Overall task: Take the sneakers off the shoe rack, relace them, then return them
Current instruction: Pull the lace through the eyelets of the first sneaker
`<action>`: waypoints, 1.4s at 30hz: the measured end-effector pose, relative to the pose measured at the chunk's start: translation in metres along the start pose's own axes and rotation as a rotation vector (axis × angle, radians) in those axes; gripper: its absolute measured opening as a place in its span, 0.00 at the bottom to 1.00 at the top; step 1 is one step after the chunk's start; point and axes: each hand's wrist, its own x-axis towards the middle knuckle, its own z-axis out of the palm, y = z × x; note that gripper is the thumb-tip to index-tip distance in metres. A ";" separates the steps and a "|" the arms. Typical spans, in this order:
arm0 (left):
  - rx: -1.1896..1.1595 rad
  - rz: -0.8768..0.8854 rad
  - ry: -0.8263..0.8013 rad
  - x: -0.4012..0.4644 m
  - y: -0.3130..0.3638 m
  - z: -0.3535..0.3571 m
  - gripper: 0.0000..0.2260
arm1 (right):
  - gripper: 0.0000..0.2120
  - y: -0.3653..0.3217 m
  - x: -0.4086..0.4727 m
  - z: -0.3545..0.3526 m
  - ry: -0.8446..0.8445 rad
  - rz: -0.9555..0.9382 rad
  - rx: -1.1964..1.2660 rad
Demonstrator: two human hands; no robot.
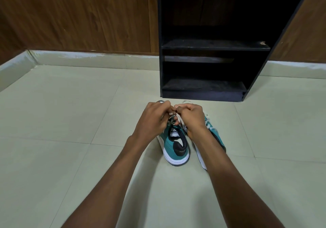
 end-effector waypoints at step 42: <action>-0.817 -1.163 0.035 0.017 -0.019 -0.001 0.08 | 0.03 0.019 -0.022 -0.034 -0.146 -0.492 -0.154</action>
